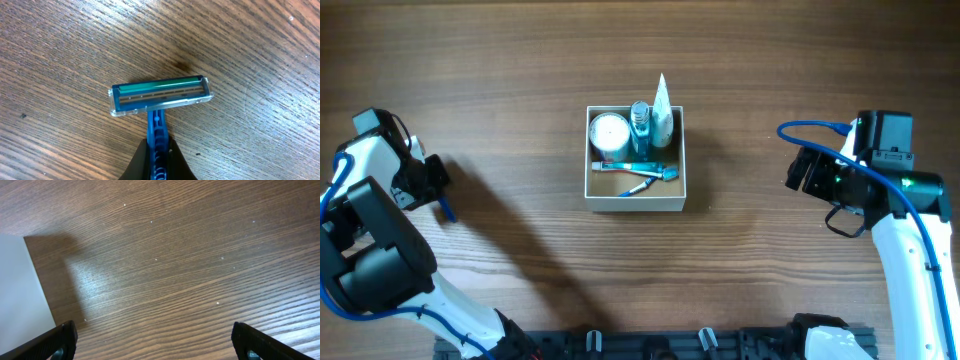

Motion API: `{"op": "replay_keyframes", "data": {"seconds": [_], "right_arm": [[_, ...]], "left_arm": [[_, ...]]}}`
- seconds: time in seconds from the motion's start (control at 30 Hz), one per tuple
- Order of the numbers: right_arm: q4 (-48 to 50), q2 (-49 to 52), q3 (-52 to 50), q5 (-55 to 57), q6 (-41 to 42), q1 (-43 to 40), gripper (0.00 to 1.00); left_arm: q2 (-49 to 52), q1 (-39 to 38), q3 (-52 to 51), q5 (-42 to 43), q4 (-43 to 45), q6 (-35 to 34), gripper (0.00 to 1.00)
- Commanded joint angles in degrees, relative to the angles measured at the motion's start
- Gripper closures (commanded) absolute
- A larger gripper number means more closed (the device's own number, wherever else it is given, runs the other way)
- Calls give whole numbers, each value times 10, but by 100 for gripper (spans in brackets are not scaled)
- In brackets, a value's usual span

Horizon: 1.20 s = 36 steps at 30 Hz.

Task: Pack container
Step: 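Grasp the blue razor with the left gripper, then place the razor into the box, release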

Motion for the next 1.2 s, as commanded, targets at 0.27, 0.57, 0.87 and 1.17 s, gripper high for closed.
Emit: {"op": "replay_keyframes", "data": {"seconds": [0.27,0.57,0.87,1.17], "right_arm": [[2,2,-1,-3,-6,-2,0],[3,2,-1,-3,-6,-2,0],[3,2,-1,-3,-6,-2,0],[3,2,-1,-3,-6,-2,0]], "left_arm": [[-210,-165,65,87,-81,15,96],[-328,-569,65,87,-80,324,96],[-174,-638,65,87,-20,438,96],[-69,-637,65,87,-15,436,66]]}}
